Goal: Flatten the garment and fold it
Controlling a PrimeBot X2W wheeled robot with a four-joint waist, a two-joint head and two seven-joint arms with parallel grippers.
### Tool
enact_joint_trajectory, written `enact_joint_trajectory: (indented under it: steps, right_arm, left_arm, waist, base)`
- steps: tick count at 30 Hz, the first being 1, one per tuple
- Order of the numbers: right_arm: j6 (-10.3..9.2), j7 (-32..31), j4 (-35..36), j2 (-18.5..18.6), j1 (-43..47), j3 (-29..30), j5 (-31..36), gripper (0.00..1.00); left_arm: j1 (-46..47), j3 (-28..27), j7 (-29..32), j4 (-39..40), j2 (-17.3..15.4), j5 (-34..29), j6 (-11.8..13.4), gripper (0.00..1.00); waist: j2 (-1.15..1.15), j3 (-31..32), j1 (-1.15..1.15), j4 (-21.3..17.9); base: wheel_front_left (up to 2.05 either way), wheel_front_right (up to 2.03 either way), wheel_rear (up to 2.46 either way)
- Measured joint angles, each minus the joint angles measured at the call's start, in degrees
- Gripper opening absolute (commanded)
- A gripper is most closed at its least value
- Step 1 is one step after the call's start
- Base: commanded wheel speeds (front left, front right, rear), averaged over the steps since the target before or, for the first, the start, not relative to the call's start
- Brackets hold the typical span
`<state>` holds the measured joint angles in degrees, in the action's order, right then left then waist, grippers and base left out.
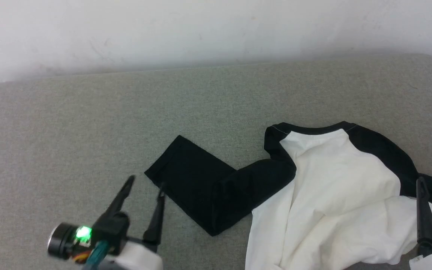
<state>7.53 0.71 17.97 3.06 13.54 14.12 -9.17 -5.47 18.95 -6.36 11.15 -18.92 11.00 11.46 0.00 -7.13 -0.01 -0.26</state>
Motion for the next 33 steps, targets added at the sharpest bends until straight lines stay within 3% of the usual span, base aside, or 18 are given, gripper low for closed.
enact_joint_trajectory:
  steps: [3,11,21,22,23,24,30,33]
  right_arm:
    - [0.00,0.4,-0.2,0.0,-0.2,0.0,0.0,1.00]
    - [0.00,0.3,-0.3,0.0,-1.4,-1.3,-0.5,1.00]
    - [0.00,0.0,-0.4,0.0,-4.0,-2.4,-0.8,1.00]
    - [0.00,0.0,-0.5,0.0,-4.0,-2.3,-1.0,1.00]
    - [0.00,0.0,-0.6,0.0,-4.0,-2.1,-1.1,1.00]
    - [0.01,0.0,-0.7,0.0,-4.1,-2.0,-1.1,1.00]
    - [0.01,0.4,-1.4,0.0,-4.1,-0.7,-1.5,1.00]
    - [0.01,0.4,-1.5,0.0,-4.0,-0.7,-1.6,1.00]
  left_arm:
    - [6.2,3.7,8.8,-0.8,-2.4,-1.4,-4.6,1.00]
    - [18.3,11.9,26.8,-8.4,-3.2,-1.8,-14.5,1.00]
    - [26.8,17.6,39.4,-18.5,-1.7,-1.9,-17.4,1.00]
    - [27.4,17.8,40.8,-18.6,-1.6,-0.7,-17.5,0.90]
    - [27.9,18.1,41.6,-18.6,-1.5,0.2,-17.5,0.26]
    - [28.3,18.2,42.1,-18.6,-1.5,1.2,-17.5,0.00]
    - [28.3,17.7,40.9,-16.9,-1.2,4.7,-17.9,0.00]
    - [27.0,15.0,37.2,-14.6,-0.9,6.3,-15.6,0.00]
  waist:
    - [0.00,-0.8,0.00,-0.2]
    - [0.00,-3.6,0.01,-0.4]
    - [0.00,-7.5,0.01,-2.2]
    - [0.00,-7.8,0.00,-2.5]
    - [0.00,-8.1,0.00,-2.8]
    - [0.00,-8.3,0.01,-3.0]
    - [0.00,-8.9,0.01,-2.9]
    - [0.00,-8.3,0.02,-2.1]
  base:
    - [0.00,0.00,0.00]
    - [0.00,0.00,0.00]
    - [0.00,0.00,0.00]
    - [0.00,0.00,0.00]
    - [0.00,0.00,0.00]
    - [0.00,0.00,0.00]
    - [0.00,0.00,0.00]
    - [0.00,0.00,0.00]
